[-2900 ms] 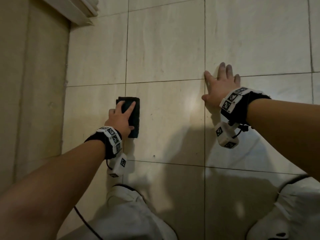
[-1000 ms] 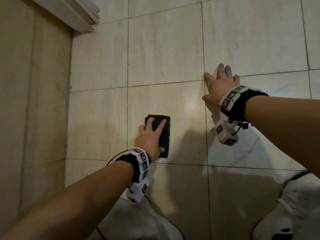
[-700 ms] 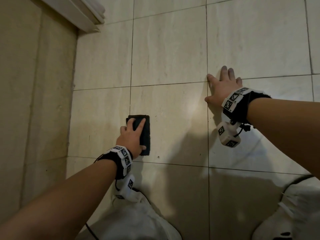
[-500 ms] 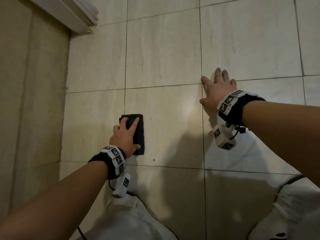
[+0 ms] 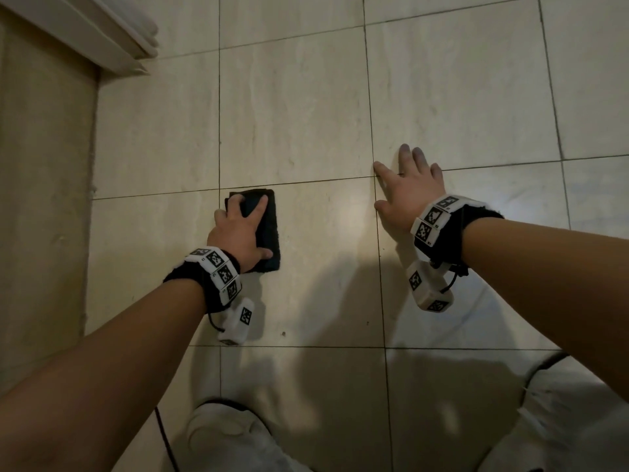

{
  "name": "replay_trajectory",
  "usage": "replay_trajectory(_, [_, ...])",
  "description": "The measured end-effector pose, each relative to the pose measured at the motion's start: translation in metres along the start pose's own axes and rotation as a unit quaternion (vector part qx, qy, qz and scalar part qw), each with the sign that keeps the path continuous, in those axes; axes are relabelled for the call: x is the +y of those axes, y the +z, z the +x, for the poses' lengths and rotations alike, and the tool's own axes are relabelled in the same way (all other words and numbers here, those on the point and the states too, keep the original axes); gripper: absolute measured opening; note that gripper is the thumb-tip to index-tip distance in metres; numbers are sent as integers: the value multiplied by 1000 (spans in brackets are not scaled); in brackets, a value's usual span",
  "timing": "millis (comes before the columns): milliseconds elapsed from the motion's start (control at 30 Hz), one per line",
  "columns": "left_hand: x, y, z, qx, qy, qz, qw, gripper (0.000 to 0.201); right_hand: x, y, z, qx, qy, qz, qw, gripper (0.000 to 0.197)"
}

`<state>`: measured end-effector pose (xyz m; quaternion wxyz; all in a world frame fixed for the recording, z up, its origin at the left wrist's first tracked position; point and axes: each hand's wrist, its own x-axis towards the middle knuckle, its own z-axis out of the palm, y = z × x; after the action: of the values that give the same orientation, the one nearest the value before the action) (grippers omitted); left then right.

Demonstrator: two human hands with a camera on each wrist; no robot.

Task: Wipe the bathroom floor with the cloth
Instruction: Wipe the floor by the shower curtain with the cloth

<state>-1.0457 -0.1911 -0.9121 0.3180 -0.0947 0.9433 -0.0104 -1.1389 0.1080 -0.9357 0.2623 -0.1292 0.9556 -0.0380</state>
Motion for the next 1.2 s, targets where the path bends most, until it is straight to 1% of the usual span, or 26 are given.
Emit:
replay_trajectory(167, [31, -18, 13, 4, 32, 31, 999, 109, -2, -1, 0, 4, 0, -8, 1000, 72])
replay_trajectory(267, [62, -23, 14, 4, 59, 37, 998, 108, -4, -2, -2, 5, -2, -8, 1000, 71])
replay_trajectory(433, [141, -14, -3, 3, 111, 24, 994, 107, -2, -9, -3, -13, 3, 11, 1000, 69])
replay_trajectory(533, [161, -5, -12, 0, 126, 28, 992, 106, 0, -10, -3, -8, -1, 25, 1000, 67])
replay_trajectory(633, [158, -2, -17, 6, 132, 32, 991, 105, 2, -6, -3, 5, -2, 22, 1000, 64])
replay_trajectory(833, [145, 0, -19, 8, 123, 7, 992, 107, 3, -6, -3, 6, -6, 22, 1000, 65])
replay_trajectory(1000, [109, -8, -8, 21, 58, -30, 998, 108, 6, -4, -6, 17, -14, 26, 999, 68])
replay_trajectory(1200, [48, -24, 8, 7, -15, -73, 997, 108, 5, -2, -5, 30, -13, 23, 999, 69])
